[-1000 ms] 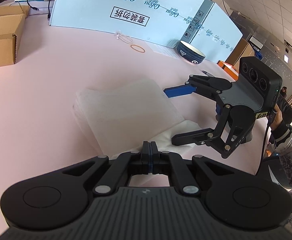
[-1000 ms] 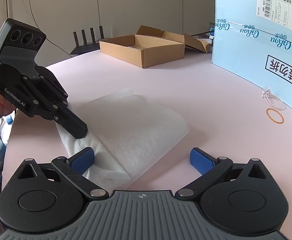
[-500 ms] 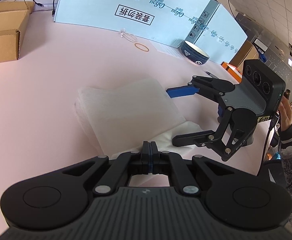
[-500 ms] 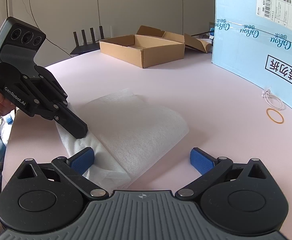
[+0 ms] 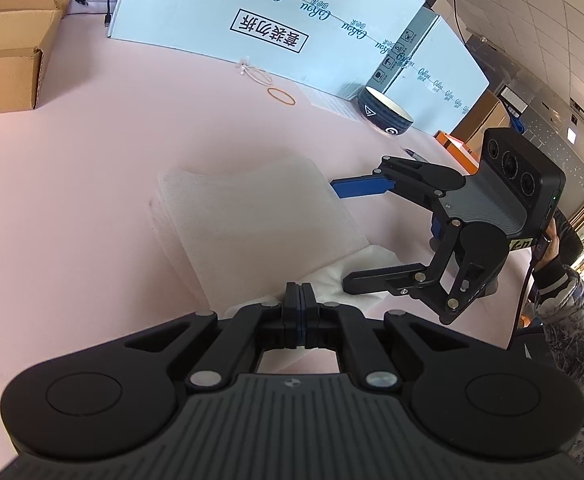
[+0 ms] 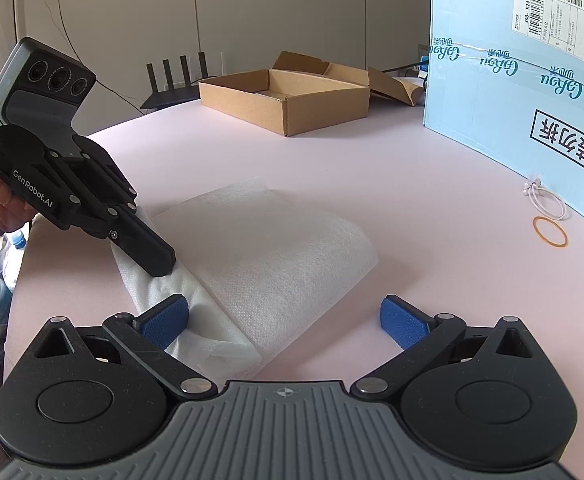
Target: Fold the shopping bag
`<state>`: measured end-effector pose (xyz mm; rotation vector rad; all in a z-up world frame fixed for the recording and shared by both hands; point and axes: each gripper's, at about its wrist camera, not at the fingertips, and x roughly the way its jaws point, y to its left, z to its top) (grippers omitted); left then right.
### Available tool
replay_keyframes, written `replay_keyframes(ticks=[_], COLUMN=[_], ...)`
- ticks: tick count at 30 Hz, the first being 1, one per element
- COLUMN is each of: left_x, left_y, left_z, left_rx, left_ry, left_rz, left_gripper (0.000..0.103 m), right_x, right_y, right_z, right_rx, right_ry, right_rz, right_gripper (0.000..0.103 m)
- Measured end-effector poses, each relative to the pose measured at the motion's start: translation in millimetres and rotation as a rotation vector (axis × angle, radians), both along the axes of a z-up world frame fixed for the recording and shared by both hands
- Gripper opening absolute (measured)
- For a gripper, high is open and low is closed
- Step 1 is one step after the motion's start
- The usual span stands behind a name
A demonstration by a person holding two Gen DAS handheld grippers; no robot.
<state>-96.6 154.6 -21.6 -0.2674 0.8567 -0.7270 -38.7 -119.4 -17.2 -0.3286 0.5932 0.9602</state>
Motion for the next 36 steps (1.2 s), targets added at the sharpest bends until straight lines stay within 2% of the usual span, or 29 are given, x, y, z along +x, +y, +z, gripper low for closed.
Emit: replay_keyframes(ticks=[16, 22, 36], left_x=[5.7, 2.9, 1.6], left_y=[-1.9, -8.0, -11.5], left_z=[2.4, 5.9, 7.6], left_rx=[0.014, 0.062, 0.096], left_ry=[0.027, -0.009, -0.055], left_rz=[-0.011, -0.032, -0.064], left_gripper=[0.002, 0.002, 0.002], right_x=[-1.0, -1.3, -5.1], right_y=[0.2, 0.4, -2.0], right_z=[-0.4, -0.5, 1.7], right_rx=[0.001, 0.0, -0.009], right_ry=[-0.001, -0.002, 0.008], right_rz=[0.0, 0.0, -0.021], right_gripper=[0.103, 0.103, 0.103])
